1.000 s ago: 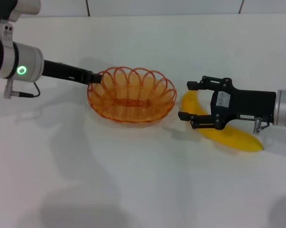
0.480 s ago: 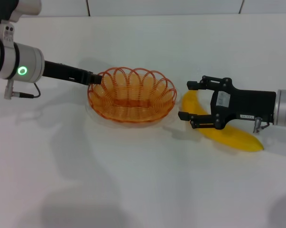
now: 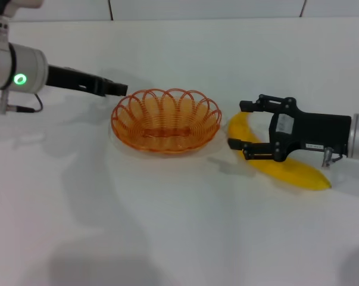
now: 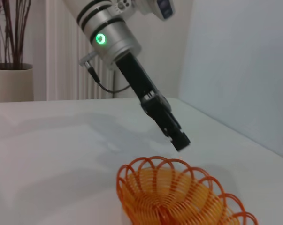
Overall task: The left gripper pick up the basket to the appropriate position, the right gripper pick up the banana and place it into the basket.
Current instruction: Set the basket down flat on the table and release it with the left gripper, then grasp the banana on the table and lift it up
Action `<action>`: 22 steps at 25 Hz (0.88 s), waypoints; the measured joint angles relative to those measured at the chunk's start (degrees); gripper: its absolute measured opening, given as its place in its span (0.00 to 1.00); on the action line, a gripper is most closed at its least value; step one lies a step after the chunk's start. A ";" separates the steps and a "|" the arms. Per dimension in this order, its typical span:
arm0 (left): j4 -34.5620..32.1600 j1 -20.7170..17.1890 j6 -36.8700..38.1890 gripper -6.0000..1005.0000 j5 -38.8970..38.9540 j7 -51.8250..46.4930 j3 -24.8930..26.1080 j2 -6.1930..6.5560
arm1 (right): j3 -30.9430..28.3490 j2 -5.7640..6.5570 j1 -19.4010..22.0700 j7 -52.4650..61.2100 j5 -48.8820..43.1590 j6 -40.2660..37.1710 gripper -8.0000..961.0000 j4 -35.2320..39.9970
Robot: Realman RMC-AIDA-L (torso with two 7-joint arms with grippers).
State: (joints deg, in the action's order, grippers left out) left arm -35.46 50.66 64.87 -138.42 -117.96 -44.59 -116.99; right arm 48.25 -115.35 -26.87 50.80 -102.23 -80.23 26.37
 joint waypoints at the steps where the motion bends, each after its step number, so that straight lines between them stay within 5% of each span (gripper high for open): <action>1: -2.05 -1.05 0.94 0.26 0.13 0.01 -0.70 0.00 | -0.25 0.13 0.36 0.00 0.20 -0.13 0.84 0.03; 3: -3.80 -1.95 1.63 0.33 0.46 0.08 -1.34 -0.05 | -0.44 0.28 0.78 -0.05 0.61 -0.31 0.84 0.09; 6: -13.24 -8.47 5.81 0.45 5.59 2.45 -5.74 -0.20 | -0.62 0.58 1.66 -0.36 2.40 -0.65 0.84 0.18; 8: -20.79 -16.00 8.88 0.54 13.33 8.41 -10.46 -0.19 | -0.62 0.64 2.01 -0.44 3.43 -0.69 0.83 0.16; 10: -27.32 -26.43 9.81 0.77 25.68 21.36 -15.75 -0.20 | -0.62 0.71 2.49 -0.46 4.12 -0.77 0.83 0.19; 11: -28.13 -29.93 9.82 0.78 29.91 27.22 -17.01 -0.21 | -0.61 0.75 2.74 -0.46 4.46 -0.82 0.83 0.22; 12: -28.13 -29.93 9.82 0.79 29.91 27.22 -17.01 -0.21 | -0.61 0.77 2.93 -0.46 4.66 -0.83 0.83 0.22; 15: -23.94 -40.27 10.19 0.83 42.95 50.30 -19.36 -0.19 | -0.61 0.82 3.43 -0.50 4.87 -0.83 0.83 0.31; 22: -11.59 -42.33 10.25 0.90 49.81 62.91 -19.01 0.04 | -0.36 1.53 4.83 0.30 4.51 -0.91 0.83 0.50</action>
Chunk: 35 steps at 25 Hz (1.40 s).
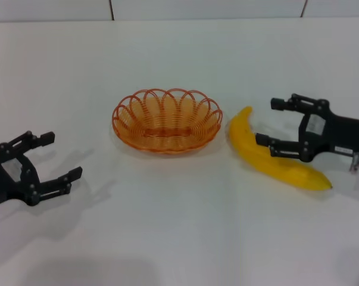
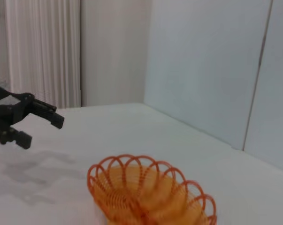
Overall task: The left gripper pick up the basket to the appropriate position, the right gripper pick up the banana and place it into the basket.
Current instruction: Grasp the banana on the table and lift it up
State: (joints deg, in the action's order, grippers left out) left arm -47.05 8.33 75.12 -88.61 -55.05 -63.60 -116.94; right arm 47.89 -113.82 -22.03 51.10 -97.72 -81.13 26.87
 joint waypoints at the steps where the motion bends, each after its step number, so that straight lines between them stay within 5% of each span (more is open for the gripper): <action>1: 1.47 0.07 -0.06 0.90 1.24 1.31 0.06 0.00 | 0.24 0.20 0.19 0.50 -0.33 0.00 0.83 -0.01; 9: 7.00 0.81 0.23 0.89 7.24 7.80 1.22 0.08 | 1.27 1.67 -0.50 15.03 -8.92 -1.23 0.82 2.71; 21: 10.48 3.16 1.15 0.89 7.88 9.82 1.57 0.14 | 3.65 -0.25 -4.21 30.98 -19.37 4.41 0.82 7.64; 35: 10.78 2.77 5.28 0.89 8.02 10.71 4.51 0.11 | 5.08 -0.53 -4.48 32.19 -20.36 4.65 0.79 8.35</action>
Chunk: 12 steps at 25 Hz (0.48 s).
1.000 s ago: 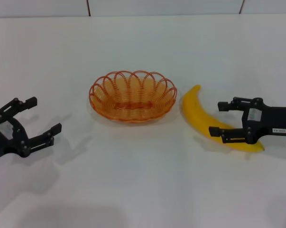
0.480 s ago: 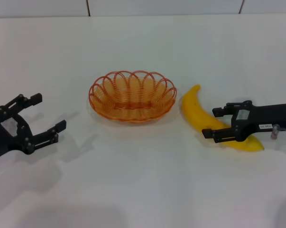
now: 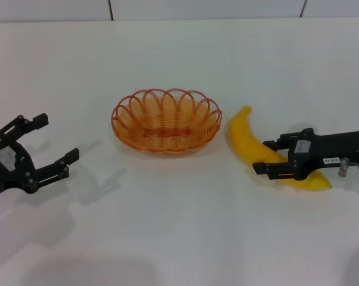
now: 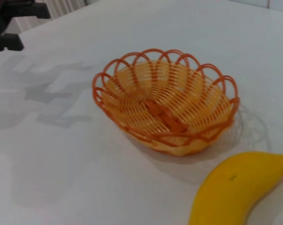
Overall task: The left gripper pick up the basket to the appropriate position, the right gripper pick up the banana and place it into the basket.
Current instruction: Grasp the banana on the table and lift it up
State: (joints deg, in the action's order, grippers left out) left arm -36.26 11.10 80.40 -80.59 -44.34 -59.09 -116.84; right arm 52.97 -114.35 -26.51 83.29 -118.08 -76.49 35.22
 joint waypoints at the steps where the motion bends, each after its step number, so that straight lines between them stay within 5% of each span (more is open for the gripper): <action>1: 0.02 -0.10 0.07 0.89 0.00 0.01 0.06 0.00 | 0.21 0.00 -0.01 0.13 -0.01 -0.42 0.77 0.36; 12: 0.06 -0.29 1.28 0.89 0.00 0.04 0.66 0.03 | 0.78 -0.09 0.21 0.95 0.50 -1.03 0.54 2.73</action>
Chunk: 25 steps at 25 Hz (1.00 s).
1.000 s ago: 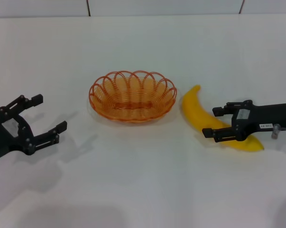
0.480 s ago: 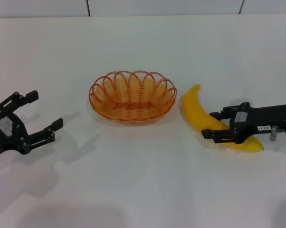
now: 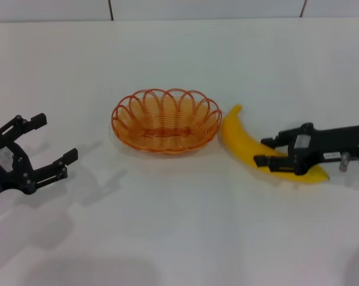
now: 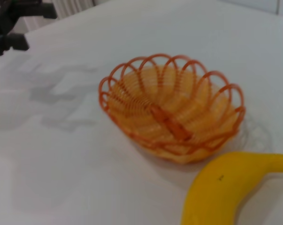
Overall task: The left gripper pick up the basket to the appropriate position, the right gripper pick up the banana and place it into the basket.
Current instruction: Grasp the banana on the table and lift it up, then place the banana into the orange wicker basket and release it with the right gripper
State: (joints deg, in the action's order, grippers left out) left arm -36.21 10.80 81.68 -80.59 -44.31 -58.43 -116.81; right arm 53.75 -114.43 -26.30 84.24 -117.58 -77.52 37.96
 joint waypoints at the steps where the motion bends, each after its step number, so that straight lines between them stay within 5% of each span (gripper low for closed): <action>1: 0.00 -0.03 0.27 0.89 0.00 0.00 0.03 0.00 | -0.38 -0.09 0.09 0.00 0.32 0.04 0.52 0.43; 14: 0.97 0.06 1.67 0.89 -0.14 -0.08 0.87 0.00 | -0.65 -1.69 0.45 -10.30 20.58 -1.35 0.48 4.90; 18: 3.33 1.56 1.71 0.89 -1.14 -3.07 -0.09 0.01 | 10.22 -2.24 -0.28 -21.49 29.23 -2.89 0.48 4.16; 25: 3.53 5.38 1.82 0.89 -6.54 -9.32 -0.09 0.24 | 26.93 -2.25 -4.85 -24.56 30.92 8.20 0.50 3.30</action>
State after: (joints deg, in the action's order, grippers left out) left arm -32.68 16.18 83.50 -87.13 -53.63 -58.52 -116.56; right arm 80.67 -116.68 -31.15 59.68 -86.66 -69.32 41.26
